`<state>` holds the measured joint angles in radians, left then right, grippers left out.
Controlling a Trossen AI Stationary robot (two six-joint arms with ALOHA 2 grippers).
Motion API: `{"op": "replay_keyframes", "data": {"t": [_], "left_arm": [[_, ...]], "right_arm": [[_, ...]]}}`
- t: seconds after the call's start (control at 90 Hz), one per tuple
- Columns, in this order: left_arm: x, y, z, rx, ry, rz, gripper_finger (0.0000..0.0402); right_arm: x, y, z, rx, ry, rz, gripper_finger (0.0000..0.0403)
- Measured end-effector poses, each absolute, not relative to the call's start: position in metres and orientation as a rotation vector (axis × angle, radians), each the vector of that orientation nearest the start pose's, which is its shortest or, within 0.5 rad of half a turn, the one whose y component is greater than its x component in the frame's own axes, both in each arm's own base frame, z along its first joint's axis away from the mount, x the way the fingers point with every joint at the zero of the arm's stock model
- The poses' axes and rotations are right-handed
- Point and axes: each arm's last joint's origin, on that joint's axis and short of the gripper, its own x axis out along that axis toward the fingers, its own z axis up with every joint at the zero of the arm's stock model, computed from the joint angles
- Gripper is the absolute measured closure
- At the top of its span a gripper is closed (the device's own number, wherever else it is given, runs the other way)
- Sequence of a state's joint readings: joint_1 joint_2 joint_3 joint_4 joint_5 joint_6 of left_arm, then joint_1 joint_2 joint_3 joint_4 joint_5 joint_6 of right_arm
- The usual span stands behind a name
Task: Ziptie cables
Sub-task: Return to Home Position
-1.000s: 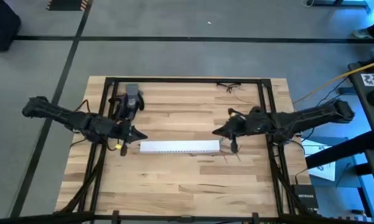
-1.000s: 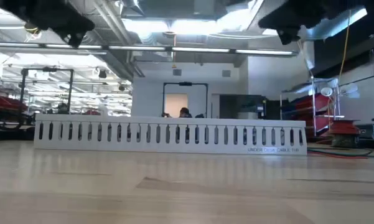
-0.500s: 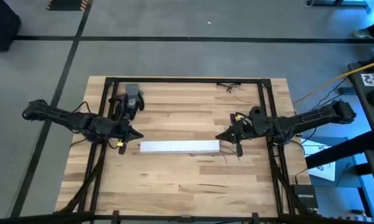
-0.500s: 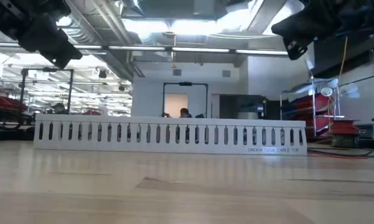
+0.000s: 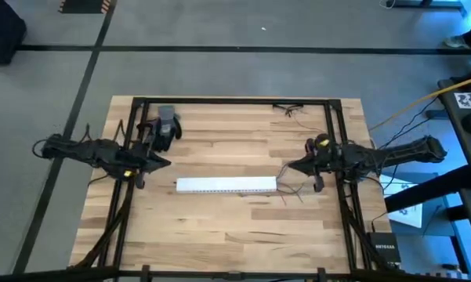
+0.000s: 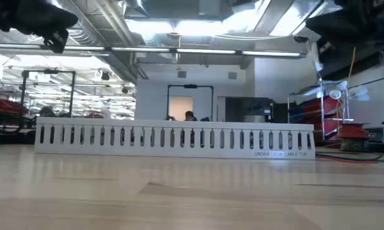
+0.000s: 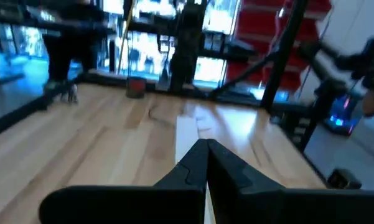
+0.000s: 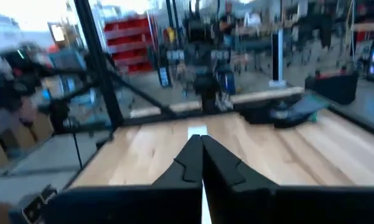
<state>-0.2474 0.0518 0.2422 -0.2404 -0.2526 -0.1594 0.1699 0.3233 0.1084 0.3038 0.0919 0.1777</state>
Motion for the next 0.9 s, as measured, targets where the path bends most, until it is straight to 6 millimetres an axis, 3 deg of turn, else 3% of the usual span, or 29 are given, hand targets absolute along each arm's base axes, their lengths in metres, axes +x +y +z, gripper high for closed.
{"op": "replay_keyframes", "data": {"t": [0.156,0.411,0.9], "left_arm": [[0.083,-0.014,0.2,-0.173,0.049,0.001,0.0401],[0.091,-0.012,0.173,-0.16,0.094,0.037,0.0401],[0.092,-0.005,0.173,-0.137,0.074,0.082,0.0401]], "right_arm": [[0.104,0.015,0.181,0.21,-0.132,0.088,0.0403],[0.096,0.012,0.172,0.192,-0.069,0.027,0.0403],[0.097,0.013,0.168,0.135,-0.018,0.044,0.0403]]}}
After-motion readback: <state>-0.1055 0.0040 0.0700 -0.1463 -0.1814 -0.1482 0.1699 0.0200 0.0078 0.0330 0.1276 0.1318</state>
